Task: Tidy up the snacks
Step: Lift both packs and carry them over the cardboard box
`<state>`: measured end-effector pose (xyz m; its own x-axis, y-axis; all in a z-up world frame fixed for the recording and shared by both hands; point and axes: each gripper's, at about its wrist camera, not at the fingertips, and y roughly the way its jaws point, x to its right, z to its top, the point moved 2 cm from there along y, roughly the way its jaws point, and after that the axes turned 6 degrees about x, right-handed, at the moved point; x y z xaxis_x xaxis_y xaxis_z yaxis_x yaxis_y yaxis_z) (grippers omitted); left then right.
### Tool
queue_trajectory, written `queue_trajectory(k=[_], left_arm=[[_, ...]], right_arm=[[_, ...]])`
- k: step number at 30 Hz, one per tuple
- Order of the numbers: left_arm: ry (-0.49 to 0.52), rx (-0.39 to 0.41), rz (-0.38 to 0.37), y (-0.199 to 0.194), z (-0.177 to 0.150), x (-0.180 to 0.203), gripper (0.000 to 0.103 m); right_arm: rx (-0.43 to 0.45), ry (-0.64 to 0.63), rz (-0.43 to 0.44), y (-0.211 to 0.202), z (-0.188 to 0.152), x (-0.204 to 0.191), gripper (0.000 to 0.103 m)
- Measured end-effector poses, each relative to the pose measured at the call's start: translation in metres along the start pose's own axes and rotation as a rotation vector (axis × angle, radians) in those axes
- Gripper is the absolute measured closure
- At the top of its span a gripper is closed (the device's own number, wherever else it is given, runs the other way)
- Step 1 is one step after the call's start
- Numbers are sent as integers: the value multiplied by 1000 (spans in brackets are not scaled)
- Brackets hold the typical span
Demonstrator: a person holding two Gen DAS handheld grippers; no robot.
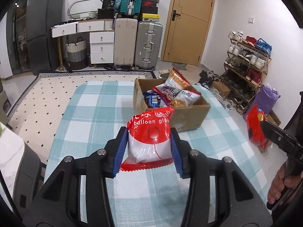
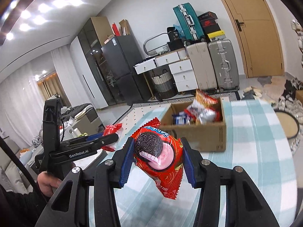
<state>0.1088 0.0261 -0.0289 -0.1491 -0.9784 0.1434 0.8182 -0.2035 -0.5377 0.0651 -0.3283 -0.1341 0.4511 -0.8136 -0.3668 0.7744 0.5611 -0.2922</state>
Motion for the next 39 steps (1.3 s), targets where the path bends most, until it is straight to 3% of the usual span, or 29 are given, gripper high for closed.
queue_trajectory(k=[12,19,21,26,39], left_arm=[[39,-13,-62,47,107,22,62],[53,-45,-66,101,164,36,62],[41,-87,-86,125,173,39,62],[36,-150,-86,174,177,42,62],[15,-271,-95,259,124,25,62]], right_arm=[[22,-85,10,40,107,14,55],[-8,-63,6,86,156,33,55],[-24,-67,-11,104,164,39,55],[-92,-61,-26,151,164,53,55],[-226,-4,-55,229,117,100,55]])
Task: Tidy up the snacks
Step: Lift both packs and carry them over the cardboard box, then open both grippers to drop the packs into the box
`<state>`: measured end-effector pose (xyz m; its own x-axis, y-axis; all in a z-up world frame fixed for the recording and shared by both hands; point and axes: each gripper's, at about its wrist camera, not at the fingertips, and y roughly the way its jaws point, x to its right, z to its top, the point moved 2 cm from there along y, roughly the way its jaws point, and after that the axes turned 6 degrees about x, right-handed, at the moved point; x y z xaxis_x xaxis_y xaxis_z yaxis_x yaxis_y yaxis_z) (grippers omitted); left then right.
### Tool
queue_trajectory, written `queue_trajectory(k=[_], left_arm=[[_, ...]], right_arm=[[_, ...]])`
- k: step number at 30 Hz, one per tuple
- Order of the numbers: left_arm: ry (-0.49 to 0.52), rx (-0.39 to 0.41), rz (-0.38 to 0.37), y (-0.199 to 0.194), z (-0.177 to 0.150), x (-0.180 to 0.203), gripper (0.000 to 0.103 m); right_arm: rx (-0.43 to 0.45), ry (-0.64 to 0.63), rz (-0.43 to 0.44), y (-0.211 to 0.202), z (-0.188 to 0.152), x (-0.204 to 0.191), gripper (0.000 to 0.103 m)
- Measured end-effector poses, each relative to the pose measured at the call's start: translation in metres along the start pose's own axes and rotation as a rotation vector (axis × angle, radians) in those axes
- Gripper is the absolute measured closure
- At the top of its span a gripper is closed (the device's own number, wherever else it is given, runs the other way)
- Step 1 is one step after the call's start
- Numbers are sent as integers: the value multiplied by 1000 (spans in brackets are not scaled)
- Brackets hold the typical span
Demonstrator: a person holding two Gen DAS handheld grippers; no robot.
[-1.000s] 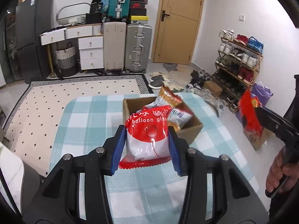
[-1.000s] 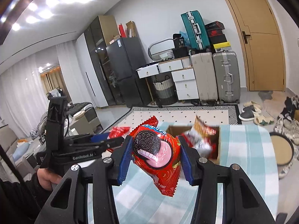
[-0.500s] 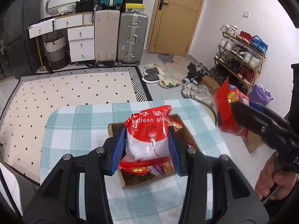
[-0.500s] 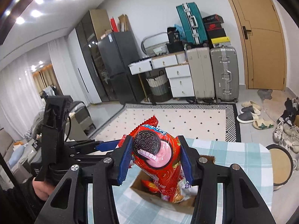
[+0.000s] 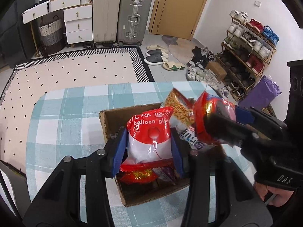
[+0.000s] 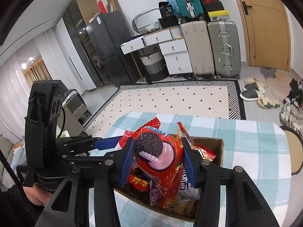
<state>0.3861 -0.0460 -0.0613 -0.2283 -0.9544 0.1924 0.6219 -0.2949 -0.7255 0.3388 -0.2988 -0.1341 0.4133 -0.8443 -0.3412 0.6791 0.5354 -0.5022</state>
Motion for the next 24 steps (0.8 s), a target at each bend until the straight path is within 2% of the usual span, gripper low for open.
queue_trajectory(k=[9,12,13,14,15,16,18,24], left_arm=[[-19,-57,13,27,-13,-12,61],[-20,-78,23,33,-14,-13,53],[-19,-90,46,34,-15,-14,48],[-13,-102,76,36,-16,-15,37],[-12,-100,90,35,-16,-16,29],[-15,-86,93,33,-18,-18,27],[-18,-75,84,27,-19,-18,24],[6,-15,93,0,-24,-12,24]], right_arm=[[-40,7,-19,27,-12,13,55],[-40,1,-13,29,-14,13,51],[-32,-3,-20,29,-14,13,46],[-22,-7,-29,27,-13,13,31],[-9,-8,-39,25,-13,14,24],[4,-7,-37,22,-12,15,20],[23,-14,-23,17,-12,12,20],[77,-51,-19,-11,-11,-4,18]])
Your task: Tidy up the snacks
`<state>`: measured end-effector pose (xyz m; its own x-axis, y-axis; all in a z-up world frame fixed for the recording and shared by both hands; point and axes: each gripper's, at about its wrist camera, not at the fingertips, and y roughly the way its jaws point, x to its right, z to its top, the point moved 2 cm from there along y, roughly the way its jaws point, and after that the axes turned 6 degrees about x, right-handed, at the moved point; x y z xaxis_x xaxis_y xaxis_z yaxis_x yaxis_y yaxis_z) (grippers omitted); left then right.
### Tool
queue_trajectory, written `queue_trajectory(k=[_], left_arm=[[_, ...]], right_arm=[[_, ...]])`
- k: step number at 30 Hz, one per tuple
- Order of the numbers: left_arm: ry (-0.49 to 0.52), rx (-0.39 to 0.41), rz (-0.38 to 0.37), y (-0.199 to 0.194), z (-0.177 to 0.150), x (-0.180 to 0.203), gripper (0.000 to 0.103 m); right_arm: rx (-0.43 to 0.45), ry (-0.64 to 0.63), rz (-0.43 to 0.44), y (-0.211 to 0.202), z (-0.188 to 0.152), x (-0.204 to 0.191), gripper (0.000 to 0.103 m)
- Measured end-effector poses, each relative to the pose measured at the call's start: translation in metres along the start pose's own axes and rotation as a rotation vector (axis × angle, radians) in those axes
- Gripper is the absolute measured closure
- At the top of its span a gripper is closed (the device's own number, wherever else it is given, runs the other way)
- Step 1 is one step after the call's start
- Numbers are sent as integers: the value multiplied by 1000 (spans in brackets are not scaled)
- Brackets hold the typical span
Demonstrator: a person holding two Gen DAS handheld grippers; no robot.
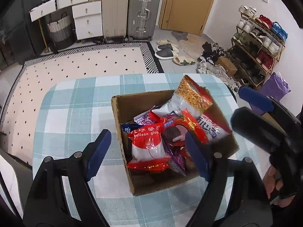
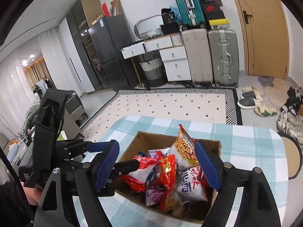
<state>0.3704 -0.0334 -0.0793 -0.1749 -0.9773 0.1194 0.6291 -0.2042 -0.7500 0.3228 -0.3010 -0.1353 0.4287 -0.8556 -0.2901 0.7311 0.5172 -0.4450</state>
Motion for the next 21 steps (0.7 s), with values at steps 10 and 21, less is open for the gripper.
queue_trajectory(k=[10,21], left_arm=[[79,198,80,-79,-25,15,21],[124,435,169,-166,-56,25,7]], right_arm=[[138,-92,-27,-70,1,-35,5],[196,-115,-17,-133,-37,-51,1]])
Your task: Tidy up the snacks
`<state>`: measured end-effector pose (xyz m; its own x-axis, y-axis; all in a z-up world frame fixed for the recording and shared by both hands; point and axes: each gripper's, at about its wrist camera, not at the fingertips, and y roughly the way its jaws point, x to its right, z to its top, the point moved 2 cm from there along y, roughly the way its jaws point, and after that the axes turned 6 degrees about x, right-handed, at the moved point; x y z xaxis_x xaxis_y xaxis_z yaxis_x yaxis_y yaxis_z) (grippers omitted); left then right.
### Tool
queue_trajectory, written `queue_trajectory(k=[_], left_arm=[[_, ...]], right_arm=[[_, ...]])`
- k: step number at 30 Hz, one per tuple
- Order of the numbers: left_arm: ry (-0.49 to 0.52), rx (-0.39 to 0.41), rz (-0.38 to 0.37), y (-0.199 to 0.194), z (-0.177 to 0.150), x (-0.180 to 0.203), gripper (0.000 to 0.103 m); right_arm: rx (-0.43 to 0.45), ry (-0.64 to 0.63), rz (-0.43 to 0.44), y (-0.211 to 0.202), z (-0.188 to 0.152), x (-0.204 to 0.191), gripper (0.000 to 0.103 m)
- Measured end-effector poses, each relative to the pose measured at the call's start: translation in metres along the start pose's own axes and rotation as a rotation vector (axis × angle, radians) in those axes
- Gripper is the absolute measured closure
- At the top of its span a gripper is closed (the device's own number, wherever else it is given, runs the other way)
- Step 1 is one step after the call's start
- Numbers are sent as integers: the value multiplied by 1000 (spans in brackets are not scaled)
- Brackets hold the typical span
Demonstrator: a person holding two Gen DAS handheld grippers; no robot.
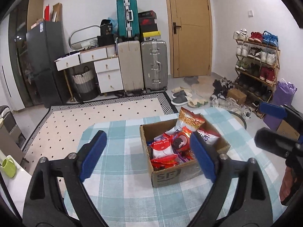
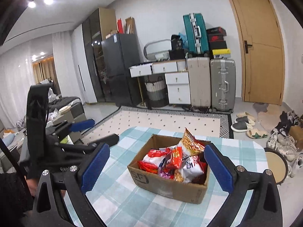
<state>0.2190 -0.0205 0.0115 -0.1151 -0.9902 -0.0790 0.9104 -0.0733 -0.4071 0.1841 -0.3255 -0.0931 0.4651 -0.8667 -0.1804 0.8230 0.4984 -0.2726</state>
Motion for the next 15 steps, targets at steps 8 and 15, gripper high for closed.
queue_trajectory(k=[8,15], left_arm=[[-15,194,120,-72,-27,-11,0],[-59,212,108,-101,-75,-22,0]], right_arm=[[145,-55,-10,-63,-19,-20,1],[184,-140,-74,-90,-57,-36,0]])
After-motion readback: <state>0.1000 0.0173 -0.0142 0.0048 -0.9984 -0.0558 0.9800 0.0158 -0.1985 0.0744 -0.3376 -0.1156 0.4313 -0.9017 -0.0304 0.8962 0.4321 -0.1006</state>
